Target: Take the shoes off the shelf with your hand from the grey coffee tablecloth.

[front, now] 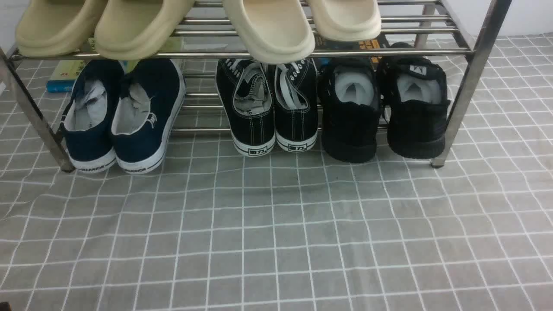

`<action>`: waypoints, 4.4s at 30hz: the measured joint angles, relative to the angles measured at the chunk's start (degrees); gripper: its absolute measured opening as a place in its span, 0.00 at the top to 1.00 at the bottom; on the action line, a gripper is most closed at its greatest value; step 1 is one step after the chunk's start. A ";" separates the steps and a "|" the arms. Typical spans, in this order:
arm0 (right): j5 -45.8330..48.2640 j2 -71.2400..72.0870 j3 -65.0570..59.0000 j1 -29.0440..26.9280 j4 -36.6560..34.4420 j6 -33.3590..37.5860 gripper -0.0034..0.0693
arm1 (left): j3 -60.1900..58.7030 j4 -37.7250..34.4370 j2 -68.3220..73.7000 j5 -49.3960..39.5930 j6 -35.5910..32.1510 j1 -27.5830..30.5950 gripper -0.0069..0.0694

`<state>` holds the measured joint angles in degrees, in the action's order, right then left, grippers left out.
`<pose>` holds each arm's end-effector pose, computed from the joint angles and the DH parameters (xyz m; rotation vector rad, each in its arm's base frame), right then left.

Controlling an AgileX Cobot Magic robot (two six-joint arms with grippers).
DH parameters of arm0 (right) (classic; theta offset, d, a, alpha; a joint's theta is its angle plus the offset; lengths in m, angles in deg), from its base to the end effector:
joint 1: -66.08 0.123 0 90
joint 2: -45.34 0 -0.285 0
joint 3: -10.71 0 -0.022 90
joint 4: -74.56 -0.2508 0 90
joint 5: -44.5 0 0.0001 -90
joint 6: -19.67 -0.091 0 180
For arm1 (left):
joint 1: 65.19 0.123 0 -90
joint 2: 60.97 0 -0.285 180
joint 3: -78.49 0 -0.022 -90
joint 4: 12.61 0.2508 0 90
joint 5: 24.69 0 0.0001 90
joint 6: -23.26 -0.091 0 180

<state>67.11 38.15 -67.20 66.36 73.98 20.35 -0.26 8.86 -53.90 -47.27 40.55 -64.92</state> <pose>0.0519 0.0006 0.1742 -0.0096 1.8799 0.0053 0.0518 0.0131 0.1719 -0.0584 1.8665 0.1671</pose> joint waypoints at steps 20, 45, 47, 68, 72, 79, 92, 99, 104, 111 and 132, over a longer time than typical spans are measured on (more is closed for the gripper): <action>0.00 0.00 0.00 0.00 0.00 0.00 0.62 | 0.00 0.00 0.00 0.00 0.00 0.00 0.59; -2.45 0.00 1.61 0.00 -23.64 -20.58 0.68 | 0.00 0.00 0.00 0.00 0.00 0.00 0.59; -2.36 -1.42 6.38 0.00 -20.67 -18.81 0.77 | 0.00 0.00 0.00 0.00 0.00 0.00 0.59; 23.13 -69.28 53.25 15.08 -26.52 18.16 0.54 | 0.00 0.00 0.00 -0.05 0.00 0.00 0.59; 23.13 -77.48 62.39 18.73 -25.01 16.44 0.41 | 0.00 0.00 0.00 -0.05 0.00 0.00 0.59; 27.22 -92.59 81.21 23.26 -15.73 13.88 0.24 | 0.00 0.00 0.00 -0.05 0.00 0.00 0.59; 26.94 -108.69 98.24 26.80 -4.21 12.95 0.22 | 0.00 0.05 0.00 -0.05 0.00 0.00 0.59; 25.99 -112.75 98.25 26.85 -1.60 13.16 0.28 | 0.00 0.10 0.00 -0.05 0.00 0.00 0.59; 26.19 -113.14 98.25 26.85 -1.37 13.79 0.71 | 0.00 0.10 0.00 -0.05 0.00 0.00 0.59; 33.24 -110.73 98.25 26.85 -2.49 16.08 0.93 | 0.00 0.10 0.00 -0.05 0.00 0.00 0.59; 47.78 -97.05 84.35 31.38 -14.81 19.02 0.93 | 0.00 0.16 0.00 -0.05 0.00 0.00 0.59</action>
<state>114.89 -58.90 17.15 97.73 59.17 39.36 -0.26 9.01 -53.90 -47.32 40.55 -64.92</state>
